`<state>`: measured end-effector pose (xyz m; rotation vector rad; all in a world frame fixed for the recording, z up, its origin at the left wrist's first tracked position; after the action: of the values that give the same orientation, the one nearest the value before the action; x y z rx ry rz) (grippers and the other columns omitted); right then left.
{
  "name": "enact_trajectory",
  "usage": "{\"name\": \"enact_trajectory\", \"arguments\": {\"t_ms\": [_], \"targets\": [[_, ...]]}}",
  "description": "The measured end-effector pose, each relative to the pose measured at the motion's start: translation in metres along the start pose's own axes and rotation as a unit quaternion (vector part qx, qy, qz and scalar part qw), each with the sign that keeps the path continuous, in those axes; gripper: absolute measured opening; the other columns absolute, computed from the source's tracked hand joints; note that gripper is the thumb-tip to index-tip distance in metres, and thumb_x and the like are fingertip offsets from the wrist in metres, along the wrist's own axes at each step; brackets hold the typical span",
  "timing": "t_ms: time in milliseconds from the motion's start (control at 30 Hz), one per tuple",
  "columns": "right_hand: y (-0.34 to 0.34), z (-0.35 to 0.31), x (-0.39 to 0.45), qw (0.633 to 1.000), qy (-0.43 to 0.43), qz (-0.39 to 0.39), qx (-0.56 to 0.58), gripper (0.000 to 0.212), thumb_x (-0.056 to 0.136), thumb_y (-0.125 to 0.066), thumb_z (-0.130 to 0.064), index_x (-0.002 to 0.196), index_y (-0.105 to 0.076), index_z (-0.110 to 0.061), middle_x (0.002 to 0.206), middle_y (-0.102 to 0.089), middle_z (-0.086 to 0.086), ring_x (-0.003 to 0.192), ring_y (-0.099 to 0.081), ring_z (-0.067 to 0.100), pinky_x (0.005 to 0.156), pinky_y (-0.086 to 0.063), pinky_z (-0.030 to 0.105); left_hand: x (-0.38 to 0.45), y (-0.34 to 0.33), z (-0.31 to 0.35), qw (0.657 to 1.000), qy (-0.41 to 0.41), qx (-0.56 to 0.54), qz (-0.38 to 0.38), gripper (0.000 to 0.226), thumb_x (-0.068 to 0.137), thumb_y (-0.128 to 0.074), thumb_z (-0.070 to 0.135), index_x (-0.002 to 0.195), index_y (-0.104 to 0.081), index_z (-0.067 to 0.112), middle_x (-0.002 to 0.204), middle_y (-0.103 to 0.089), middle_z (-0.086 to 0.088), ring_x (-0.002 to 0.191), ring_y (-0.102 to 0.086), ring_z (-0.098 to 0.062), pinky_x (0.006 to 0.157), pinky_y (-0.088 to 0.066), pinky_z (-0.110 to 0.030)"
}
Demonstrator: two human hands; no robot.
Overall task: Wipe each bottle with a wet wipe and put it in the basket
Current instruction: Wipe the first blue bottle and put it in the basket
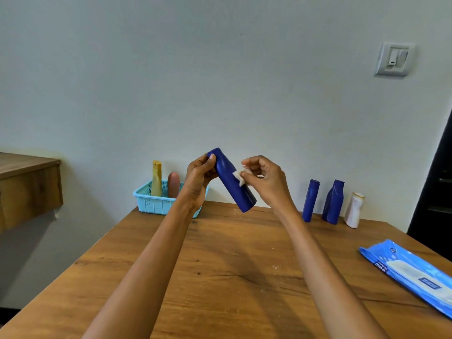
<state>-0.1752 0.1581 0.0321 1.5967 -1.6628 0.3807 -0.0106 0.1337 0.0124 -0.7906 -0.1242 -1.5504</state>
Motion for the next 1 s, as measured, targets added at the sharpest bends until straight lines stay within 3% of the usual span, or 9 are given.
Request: {"name": "enact_trajectory", "arguments": {"t_ms": [133, 267, 400, 500, 600, 767, 1000], "targets": [[-0.008, -0.013, -0.002, 0.995, 0.014, -0.095, -0.005, 0.019, 0.079, -0.070, -0.011, 0.085, -0.063, -0.028, 0.086, -0.066, -0.013, 0.077, -0.059, -0.004, 0.070, -0.051, 0.015, 0.001, 0.000, 0.001, 1.000, -0.006, 0.008, 0.009, 0.016, 0.096, -0.047, 0.015, 0.098, -0.062, 0.011, 0.076, -0.067, 0.003, 0.075, -0.063, -0.010, 0.077, -0.052, -0.023], [-0.016, -0.002, -0.007, 0.982, -0.040, -0.178, -0.049, 0.023, 0.077, -0.068, -0.009, 0.084, -0.059, -0.029, 0.083, -0.064, -0.009, 0.077, -0.061, 0.005, 0.064, -0.052, 0.019, 0.003, 0.011, 0.001, 0.999, -0.009, 0.017, 0.027, 0.014, 0.096, -0.048, 0.015, 0.099, -0.061, 0.012, 0.078, -0.066, 0.003, 0.076, -0.062, -0.008, 0.076, -0.051, -0.023], [-0.007, 0.012, -0.005, 0.990, -0.070, -0.101, -0.075, 0.015, 0.080, -0.064, -0.008, 0.087, -0.061, -0.021, 0.077, -0.063, -0.006, 0.068, -0.057, 0.004, 0.059, -0.046, 0.018, 0.003, 0.013, -0.001, 0.999, -0.006, 0.015, 0.030, 0.013, 0.096, -0.048, 0.015, 0.097, -0.061, 0.013, 0.076, -0.066, 0.005, 0.076, -0.063, -0.007, 0.074, -0.051, -0.023], [-0.004, 0.006, -0.003, 0.998, -0.030, -0.034, -0.036, 0.012, 0.083, -0.066, -0.012, 0.091, -0.062, -0.020, 0.084, -0.064, -0.010, 0.075, -0.059, -0.001, 0.063, -0.046, 0.008, 0.002, 0.009, -0.004, 0.999, 0.000, 0.019, 0.034, 0.013, 0.096, -0.049, 0.015, 0.097, -0.062, 0.014, 0.077, -0.067, 0.004, 0.076, -0.063, -0.007, 0.077, -0.051, -0.023], [-0.013, -0.007, -0.004, 0.997, 0.006, -0.070, -0.017, 0.014, 0.082, -0.068, -0.013, 0.087, -0.063, -0.025, 0.088, -0.065, -0.012, 0.079, -0.059, -0.004, 0.068, -0.048, 0.009, 0.002, 0.010, -0.005, 0.998, -0.003, 0.024, 0.050, 0.013, 0.096, -0.049, 0.016, 0.099, -0.061, 0.013, 0.081, -0.066, 0.000, 0.077, -0.063, -0.009, 0.078, -0.051, -0.024], [-0.020, 0.002, -0.011, 0.982, -0.038, -0.173, -0.069, 0.015, 0.077, -0.066, -0.006, 0.080, -0.063, -0.020, 0.079, -0.062, -0.009, 0.074, -0.058, 0.003, 0.064, -0.048, 0.017, 0.004, 0.020, -0.001, 0.997, -0.012, 0.010, 0.081, 0.011, 0.095, -0.051, 0.015, 0.098, -0.061, 0.014, 0.085, -0.064, -0.001, 0.081, -0.061, -0.010, 0.076, -0.052, -0.022], [-0.007, 0.023, -0.007, 0.993, -0.079, -0.066, -0.056, 0.010, 0.083, -0.059, -0.004, 0.084, -0.061, -0.014, 0.075, -0.060, -0.005, 0.061, -0.056, 0.000, 0.053, -0.043, 0.009, 0.006, 0.019, -0.005, 0.998, -0.002, 0.004, 0.062, 0.012, 0.095, -0.051, 0.016, 0.101, -0.060, 0.012, 0.082, -0.066, 0.001, 0.080, -0.063, -0.010, 0.074, -0.053, -0.022]]}}
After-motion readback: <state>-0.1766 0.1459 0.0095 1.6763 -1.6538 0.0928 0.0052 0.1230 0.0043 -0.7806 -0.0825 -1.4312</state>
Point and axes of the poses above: each hand's wrist, its own x-axis towards the middle knuckle, its own y-axis out of the back of the hand, z = x × y, the point moved 4 cm from there along x, towards the middle knuckle
